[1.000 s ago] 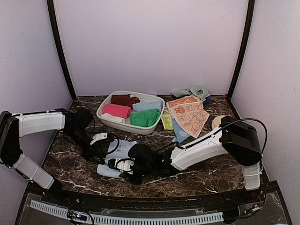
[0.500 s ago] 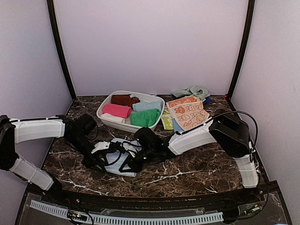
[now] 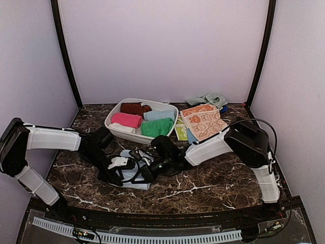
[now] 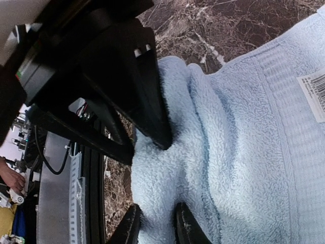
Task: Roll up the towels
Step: Roll the towel at the center of the board.
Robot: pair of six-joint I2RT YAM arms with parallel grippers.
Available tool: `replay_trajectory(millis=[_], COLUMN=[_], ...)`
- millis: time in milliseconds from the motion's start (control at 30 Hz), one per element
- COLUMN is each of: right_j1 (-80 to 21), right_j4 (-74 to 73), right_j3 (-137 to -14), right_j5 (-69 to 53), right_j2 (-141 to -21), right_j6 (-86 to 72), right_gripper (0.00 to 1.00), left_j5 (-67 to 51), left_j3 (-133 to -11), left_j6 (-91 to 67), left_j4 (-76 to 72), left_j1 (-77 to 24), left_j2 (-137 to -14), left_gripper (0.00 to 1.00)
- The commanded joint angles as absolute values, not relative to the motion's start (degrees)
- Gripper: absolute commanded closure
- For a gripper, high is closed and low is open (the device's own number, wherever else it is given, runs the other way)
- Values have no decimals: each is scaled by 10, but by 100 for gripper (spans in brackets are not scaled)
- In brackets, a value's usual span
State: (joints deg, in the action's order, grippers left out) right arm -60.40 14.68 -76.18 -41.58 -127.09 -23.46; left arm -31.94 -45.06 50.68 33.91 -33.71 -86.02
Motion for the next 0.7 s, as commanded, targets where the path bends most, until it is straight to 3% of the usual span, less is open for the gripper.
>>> replay_trajectory(millis=[0, 133, 167, 200, 400, 567, 667], right_j1=[-594, -594, -593, -593, -599, -597, -573], right_j4=[200, 244, 244, 242, 240, 230, 283], right_j3=[-727, -691, -682, -673, -590, -548, -491], right_j5=[-406, -357, -329, -291, -52, 174, 141], right_j2=[-1261, -1216, -1200, -1181, -1044, -956, -919], right_j6=[-281, -274, -263, -241, -139, -181, -200], right_gripper=[72, 49, 30, 4, 0, 0, 0], left_j5=[-291, -303, -308, -313, -351, -372, -371], left_j3=[-436, -450, -456, -460, -486, -494, -499], left_j6=[494, 479, 477, 475, 476, 492, 497], left_j4=[322, 336, 346, 353, 404, 451, 472], left_j1=[-341, -340, -340, -339, -331, -328, -328], left_j2=[-880, -905, -912, -918, -943, -951, -954], left_gripper=[75, 96, 99, 100, 100, 100, 100])
